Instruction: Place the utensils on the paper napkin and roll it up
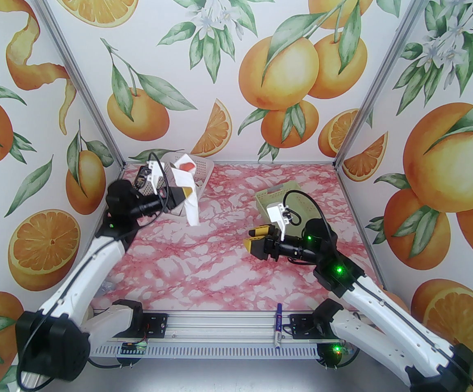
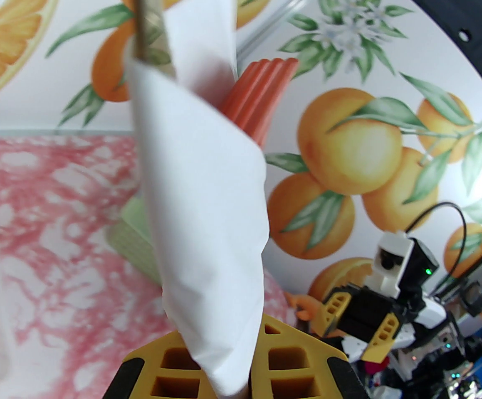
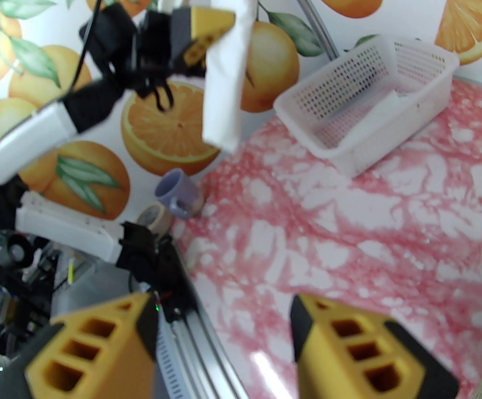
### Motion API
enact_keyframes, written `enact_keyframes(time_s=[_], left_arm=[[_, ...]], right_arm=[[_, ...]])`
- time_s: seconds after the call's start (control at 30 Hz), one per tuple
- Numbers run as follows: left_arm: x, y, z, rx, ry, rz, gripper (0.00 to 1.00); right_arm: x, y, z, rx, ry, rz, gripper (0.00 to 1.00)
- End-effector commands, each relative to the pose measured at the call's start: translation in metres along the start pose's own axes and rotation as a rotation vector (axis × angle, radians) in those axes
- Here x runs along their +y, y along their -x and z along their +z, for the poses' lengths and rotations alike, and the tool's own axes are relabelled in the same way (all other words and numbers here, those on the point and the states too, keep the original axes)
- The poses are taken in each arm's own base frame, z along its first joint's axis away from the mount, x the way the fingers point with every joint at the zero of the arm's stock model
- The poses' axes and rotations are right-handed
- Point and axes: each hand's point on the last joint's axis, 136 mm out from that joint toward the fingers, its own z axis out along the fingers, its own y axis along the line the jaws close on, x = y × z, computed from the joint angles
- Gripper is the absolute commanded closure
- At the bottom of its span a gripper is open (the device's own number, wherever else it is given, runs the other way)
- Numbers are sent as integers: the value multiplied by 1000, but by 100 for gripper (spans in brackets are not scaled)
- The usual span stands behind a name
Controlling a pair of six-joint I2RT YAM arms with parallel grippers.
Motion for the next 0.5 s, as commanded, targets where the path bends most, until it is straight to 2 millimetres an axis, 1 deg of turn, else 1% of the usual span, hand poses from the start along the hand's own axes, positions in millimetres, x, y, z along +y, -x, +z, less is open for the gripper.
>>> enact_keyframes(time_s=[0.0, 0.1, 0.23, 0.33, 0.47], left_arm=[[13, -6, -12, 155, 18, 37, 100], [42, 11, -17, 187, 75, 22, 100], [86, 24, -12, 222, 182, 32, 100], [117, 31, -10, 253, 276, 74, 100], [160, 31, -10, 322, 407, 100, 100]], right_arm=[[-15, -14, 1, 33, -39, 3, 43], [-20, -18, 1, 38, -41, 4, 43], [-27, -21, 1, 38, -37, 11, 42], [-32, -23, 1, 37, -28, 24, 42], [-39, -27, -1, 40, -28, 40, 42]])
